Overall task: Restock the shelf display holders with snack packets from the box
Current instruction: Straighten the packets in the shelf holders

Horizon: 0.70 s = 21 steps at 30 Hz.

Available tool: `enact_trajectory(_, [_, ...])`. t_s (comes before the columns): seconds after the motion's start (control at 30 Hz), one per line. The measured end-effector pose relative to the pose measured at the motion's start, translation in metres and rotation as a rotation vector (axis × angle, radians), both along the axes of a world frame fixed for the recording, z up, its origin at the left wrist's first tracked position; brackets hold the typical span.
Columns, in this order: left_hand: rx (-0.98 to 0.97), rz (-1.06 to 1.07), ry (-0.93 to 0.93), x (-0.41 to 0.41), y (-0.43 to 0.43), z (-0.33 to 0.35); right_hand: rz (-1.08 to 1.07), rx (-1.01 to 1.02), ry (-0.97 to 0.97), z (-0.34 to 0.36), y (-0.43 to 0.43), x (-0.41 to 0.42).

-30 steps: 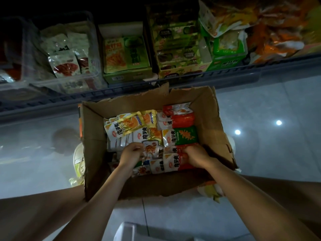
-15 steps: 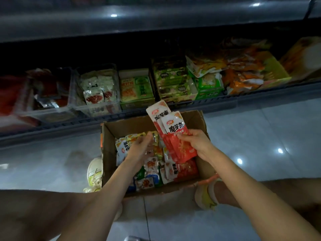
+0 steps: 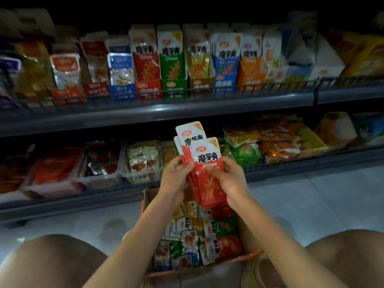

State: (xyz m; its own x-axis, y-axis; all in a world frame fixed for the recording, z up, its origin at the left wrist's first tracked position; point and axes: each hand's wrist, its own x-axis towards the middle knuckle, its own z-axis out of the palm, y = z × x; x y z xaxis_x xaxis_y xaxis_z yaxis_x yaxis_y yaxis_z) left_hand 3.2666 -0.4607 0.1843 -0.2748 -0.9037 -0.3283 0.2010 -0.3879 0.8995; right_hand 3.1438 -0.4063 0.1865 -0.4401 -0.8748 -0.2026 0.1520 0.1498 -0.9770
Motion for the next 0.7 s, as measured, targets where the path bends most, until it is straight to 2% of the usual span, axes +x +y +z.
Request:
enact_trajectory(0.33, [-0.132,0.000,0.044,0.016,-0.031,0.077,-0.103,-0.037,-0.253,0.084,-0.028,-0.006])
enact_trajectory(0.53, [-0.218,-0.080,-0.044,0.019,-0.044,0.107,-0.022,-0.081,-0.197,0.112,-0.050,-0.003])
enact_trajectory(0.7, [-0.240,-0.100,0.018,0.028,-0.065,0.129,0.010,-0.161,-0.099,0.131,-0.076,0.012])
